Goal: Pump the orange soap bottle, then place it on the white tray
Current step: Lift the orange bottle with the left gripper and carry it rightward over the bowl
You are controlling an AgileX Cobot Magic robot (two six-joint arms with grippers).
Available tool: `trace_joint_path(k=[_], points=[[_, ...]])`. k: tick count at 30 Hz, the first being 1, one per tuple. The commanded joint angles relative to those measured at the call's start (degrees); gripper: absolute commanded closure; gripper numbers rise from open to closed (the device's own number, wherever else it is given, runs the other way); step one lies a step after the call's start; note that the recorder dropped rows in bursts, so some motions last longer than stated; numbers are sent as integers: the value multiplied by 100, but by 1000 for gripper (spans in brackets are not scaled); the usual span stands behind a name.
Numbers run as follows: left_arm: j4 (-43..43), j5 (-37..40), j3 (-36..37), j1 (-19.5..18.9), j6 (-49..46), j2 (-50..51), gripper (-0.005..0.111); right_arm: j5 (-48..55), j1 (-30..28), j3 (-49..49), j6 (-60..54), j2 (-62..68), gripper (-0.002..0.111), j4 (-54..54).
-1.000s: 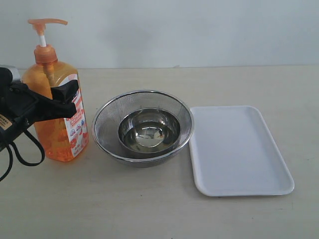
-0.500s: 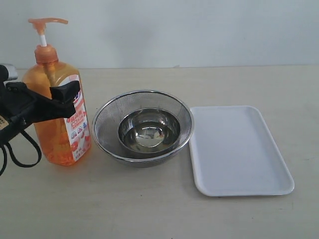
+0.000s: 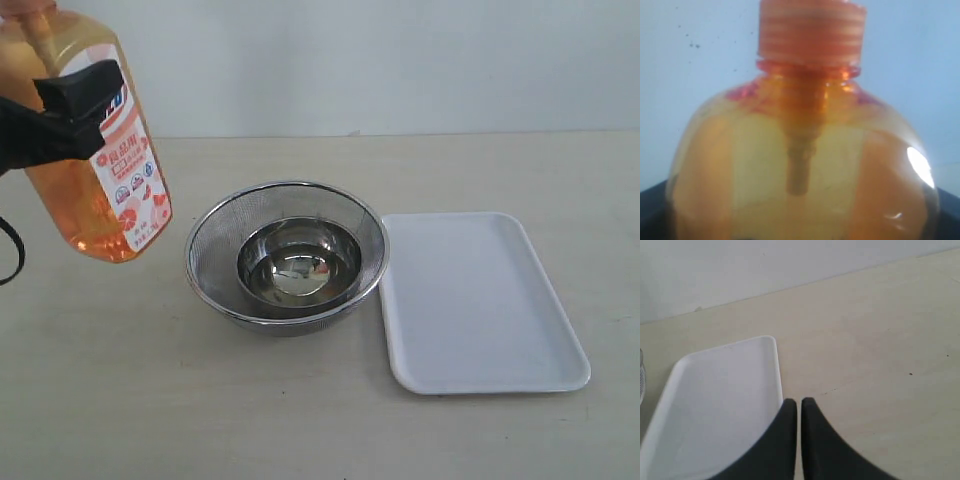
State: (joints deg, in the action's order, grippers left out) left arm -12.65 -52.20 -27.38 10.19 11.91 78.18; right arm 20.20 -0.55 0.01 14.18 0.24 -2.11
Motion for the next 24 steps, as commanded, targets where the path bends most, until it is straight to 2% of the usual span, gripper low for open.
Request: trace_joint_path(k=[1,8,10,13,16,19,24], points=[[-834,-27,-501,49,889,-448,102,-61,11,-1,6,-24,108,2],[-2331,-27,-1228,60,2300,-549,102,-24,11,-1,26,-24,108,2],[-2496,-3,-1419,193,2521,-549,102,-24,11,-1,26,-24,108,2],[-2591,36,-1692,517,2545,-549,102,-24,11,-1,26,-24,108,2],[-2591,480,-2128,1095,2545,-519,102,-24,11,-1,26,-24,108,2],[-2566,568,-2462,1524,2545,-299,102,-24,11,-1,26,-24,108,2],[-2275,558,-3237,2255,2449,857,102,-24,11,-1,26,-24,108,2]])
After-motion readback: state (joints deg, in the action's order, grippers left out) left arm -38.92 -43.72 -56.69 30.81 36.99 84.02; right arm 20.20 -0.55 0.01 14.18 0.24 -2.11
